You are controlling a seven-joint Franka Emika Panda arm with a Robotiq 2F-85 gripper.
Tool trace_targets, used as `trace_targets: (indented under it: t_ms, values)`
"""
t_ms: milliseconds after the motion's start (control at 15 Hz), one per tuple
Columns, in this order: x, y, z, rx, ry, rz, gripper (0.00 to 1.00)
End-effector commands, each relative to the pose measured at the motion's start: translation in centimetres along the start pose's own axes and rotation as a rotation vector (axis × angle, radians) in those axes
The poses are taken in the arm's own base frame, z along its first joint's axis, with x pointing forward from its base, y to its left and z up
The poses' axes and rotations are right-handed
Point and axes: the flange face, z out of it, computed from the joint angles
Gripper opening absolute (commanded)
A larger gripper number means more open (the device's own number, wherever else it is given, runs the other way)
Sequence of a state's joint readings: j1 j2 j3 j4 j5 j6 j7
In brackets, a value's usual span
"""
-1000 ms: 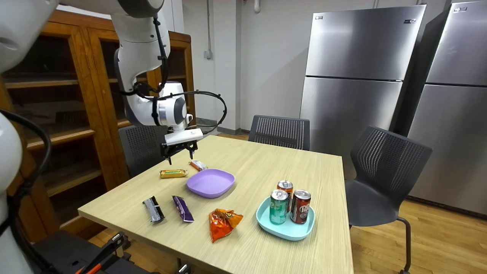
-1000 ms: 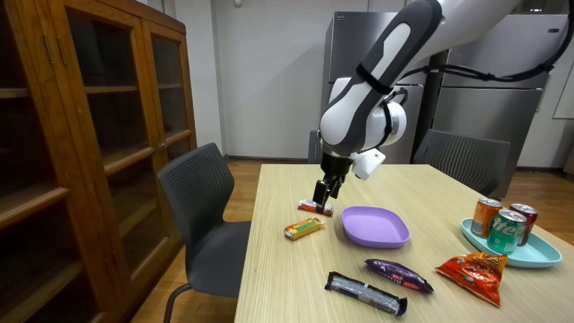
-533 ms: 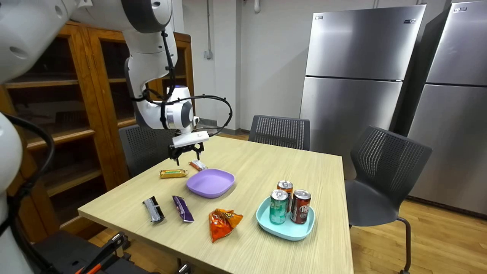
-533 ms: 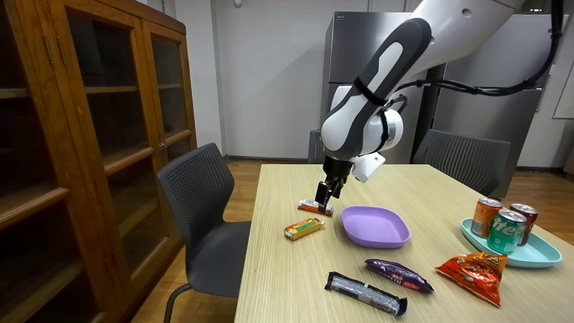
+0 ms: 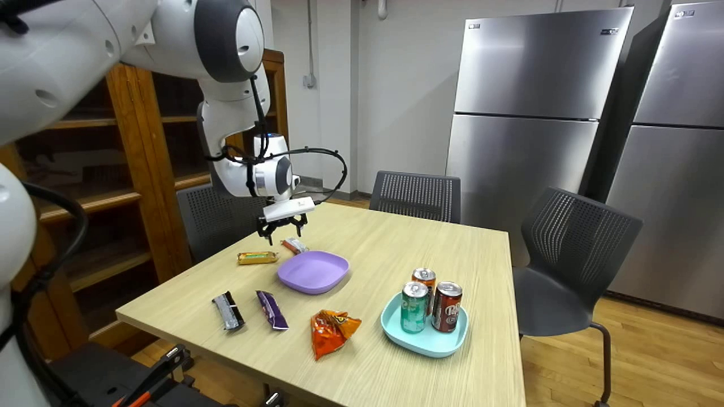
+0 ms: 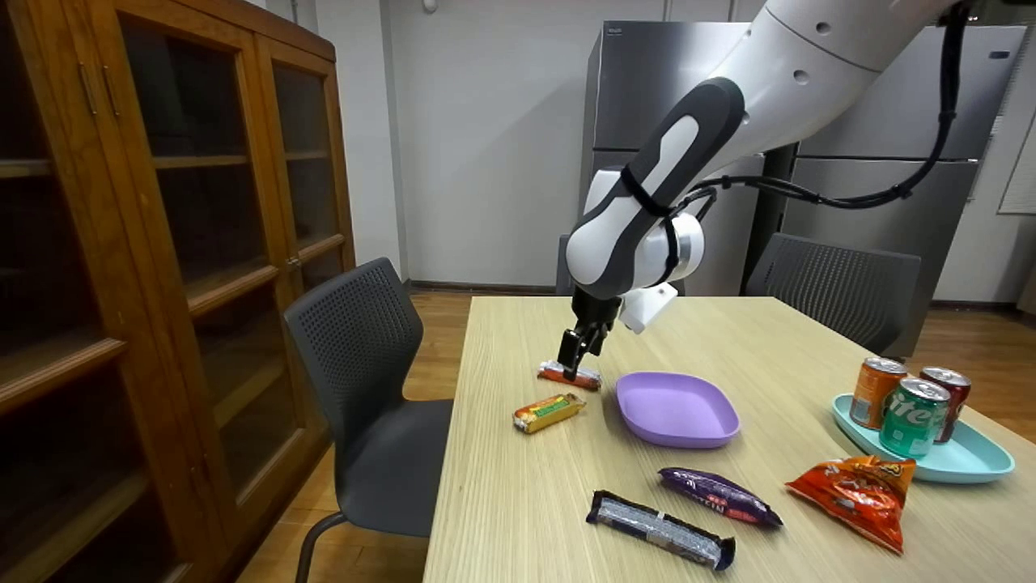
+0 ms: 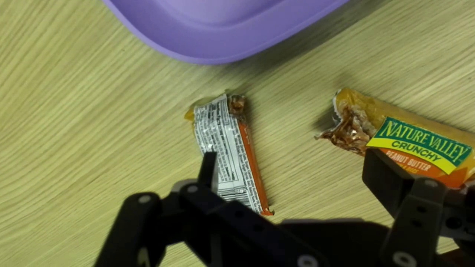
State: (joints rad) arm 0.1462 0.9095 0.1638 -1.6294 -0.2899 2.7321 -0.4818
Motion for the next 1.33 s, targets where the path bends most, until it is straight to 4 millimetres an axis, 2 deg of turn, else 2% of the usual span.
trace_targets:
  t_ms: [0,733,800,933,1267]
  values:
    - [1.7,1.1,1.3,-0.023,-0.019,-0.027,1.00]
    - [3.7,3.1,4.3,-0.036,-0.027,-0.005,1.00]
    - [3.7,3.2,4.5,-0.034,-0.028,-0.011,0.75]
    - [3.9,3.4,4.6,-0.032,-0.029,-0.001,0.66]
    - [4.3,3.9,4.5,-0.042,-0.023,0.002,0.27]
